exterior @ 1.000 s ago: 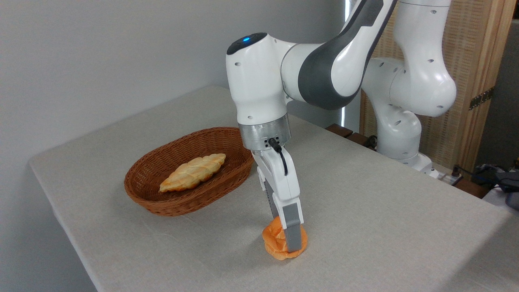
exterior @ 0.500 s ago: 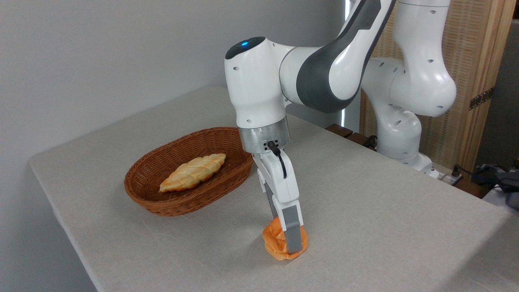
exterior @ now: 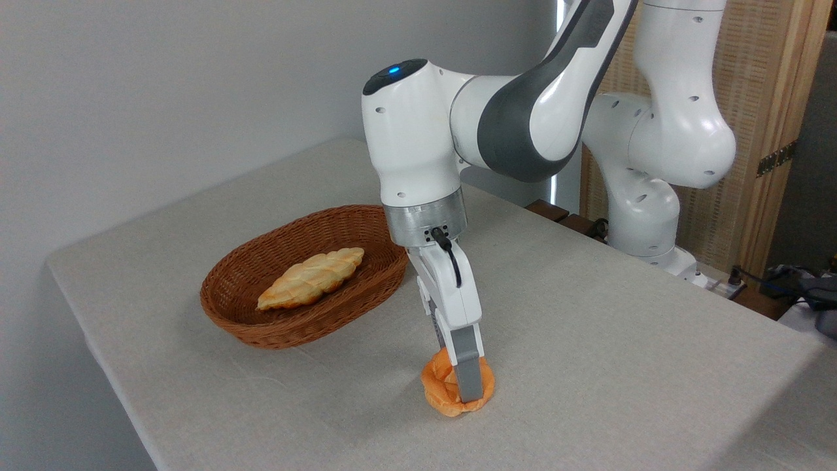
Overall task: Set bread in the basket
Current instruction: 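Lift the roll and carry it over the wicker basket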
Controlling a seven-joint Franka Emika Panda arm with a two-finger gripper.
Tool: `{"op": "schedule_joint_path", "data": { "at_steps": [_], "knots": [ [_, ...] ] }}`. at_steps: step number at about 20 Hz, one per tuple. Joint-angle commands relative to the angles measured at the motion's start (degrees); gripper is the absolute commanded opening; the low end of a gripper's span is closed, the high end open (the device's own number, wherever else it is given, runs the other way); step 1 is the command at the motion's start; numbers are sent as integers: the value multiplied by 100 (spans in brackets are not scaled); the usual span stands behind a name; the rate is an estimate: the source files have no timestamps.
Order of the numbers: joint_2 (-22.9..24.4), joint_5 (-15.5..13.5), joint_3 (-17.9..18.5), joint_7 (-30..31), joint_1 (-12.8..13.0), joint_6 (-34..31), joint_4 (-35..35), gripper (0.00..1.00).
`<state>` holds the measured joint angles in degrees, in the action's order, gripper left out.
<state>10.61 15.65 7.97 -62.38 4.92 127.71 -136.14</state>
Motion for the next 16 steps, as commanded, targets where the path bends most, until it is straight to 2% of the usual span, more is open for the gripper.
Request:
{"op": "schedule_joint_path", "data": {
  "at_steps": [1, 2, 4, 6, 7, 9, 11, 16],
  "knots": [
    [55, -18, 38, -2, 71, -18, 131, 43],
    [81, -132, -5, 15, 88, -53, 227, 43],
    [99, -710, -15, 121, 159, -184, 508, 43],
    [90, -1203, -15, 269, 307, -683, 973, 43],
    [99, -1353, -15, 488, 395, -982, 1158, 43],
    [186, -1442, -15, 1128, 658, -1483, 1344, 43],
    [300, -1477, -15, 1936, 983, -1722, 1406, 43],
    [494, -2083, -6, 4186, 1906, -1837, 1406, 43]
  ]
}}
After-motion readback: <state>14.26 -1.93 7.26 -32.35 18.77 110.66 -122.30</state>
